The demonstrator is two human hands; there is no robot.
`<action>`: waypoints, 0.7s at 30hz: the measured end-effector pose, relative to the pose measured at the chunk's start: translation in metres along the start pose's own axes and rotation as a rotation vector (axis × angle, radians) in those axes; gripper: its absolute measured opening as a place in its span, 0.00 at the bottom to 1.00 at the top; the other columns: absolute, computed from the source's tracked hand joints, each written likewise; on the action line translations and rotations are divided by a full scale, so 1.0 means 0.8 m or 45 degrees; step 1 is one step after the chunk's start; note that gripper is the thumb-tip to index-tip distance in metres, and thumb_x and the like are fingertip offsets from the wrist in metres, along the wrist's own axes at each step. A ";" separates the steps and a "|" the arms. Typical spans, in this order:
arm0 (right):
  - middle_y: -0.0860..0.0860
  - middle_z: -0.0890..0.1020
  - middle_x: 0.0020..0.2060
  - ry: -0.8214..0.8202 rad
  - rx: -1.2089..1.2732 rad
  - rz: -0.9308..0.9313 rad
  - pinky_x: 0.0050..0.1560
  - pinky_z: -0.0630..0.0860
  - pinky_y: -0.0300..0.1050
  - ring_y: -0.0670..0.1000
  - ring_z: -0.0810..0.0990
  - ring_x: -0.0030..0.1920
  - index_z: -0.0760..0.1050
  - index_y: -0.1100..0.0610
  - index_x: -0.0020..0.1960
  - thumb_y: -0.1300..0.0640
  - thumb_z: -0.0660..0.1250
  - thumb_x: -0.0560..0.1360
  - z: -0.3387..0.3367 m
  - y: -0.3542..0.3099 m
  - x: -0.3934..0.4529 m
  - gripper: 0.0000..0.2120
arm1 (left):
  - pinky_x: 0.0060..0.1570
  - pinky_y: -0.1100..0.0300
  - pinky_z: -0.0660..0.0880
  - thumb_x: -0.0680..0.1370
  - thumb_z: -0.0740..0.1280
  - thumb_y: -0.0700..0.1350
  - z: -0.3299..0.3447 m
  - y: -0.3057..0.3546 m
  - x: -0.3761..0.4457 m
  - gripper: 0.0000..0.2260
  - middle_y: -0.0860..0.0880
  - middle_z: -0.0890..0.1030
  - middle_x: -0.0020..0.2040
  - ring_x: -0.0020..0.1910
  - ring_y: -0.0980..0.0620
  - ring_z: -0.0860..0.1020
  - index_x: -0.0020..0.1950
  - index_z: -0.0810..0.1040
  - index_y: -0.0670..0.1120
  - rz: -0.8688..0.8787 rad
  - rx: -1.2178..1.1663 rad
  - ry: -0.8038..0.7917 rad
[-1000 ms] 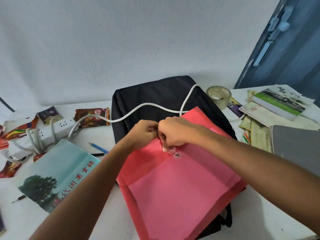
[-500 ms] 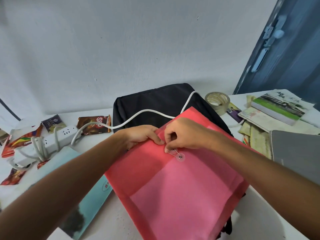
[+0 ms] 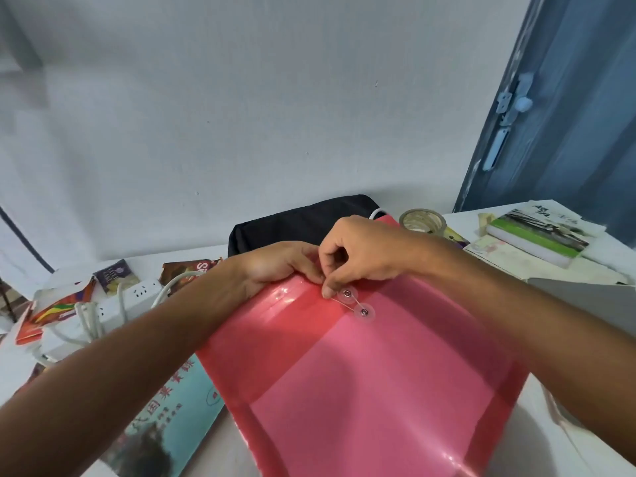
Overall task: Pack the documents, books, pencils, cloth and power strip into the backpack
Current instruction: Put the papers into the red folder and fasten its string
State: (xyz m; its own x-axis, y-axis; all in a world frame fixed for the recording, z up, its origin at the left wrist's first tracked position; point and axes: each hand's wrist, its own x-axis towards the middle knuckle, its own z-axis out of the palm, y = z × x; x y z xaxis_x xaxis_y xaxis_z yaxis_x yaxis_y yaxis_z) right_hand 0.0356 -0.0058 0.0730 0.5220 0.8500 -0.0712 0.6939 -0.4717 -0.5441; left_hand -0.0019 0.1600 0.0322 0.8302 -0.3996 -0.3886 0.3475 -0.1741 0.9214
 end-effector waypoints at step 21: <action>0.48 0.78 0.28 0.422 0.108 -0.011 0.32 0.66 0.32 0.42 0.70 0.29 0.80 0.58 0.34 0.58 0.76 0.68 -0.023 -0.006 -0.044 0.08 | 0.47 0.54 0.79 0.68 0.67 0.34 -0.010 0.037 -0.043 0.24 0.38 0.79 0.52 0.44 0.45 0.81 0.64 0.71 0.34 0.119 -0.063 0.037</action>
State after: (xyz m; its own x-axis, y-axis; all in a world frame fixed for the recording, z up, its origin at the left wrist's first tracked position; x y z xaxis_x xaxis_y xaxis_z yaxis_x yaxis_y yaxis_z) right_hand 0.0233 -0.0376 0.0938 0.6589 0.7247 0.2016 0.6623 -0.4319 -0.6122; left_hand -0.0165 0.1760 0.0727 0.8720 -0.3855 -0.3016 0.2888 -0.0922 0.9529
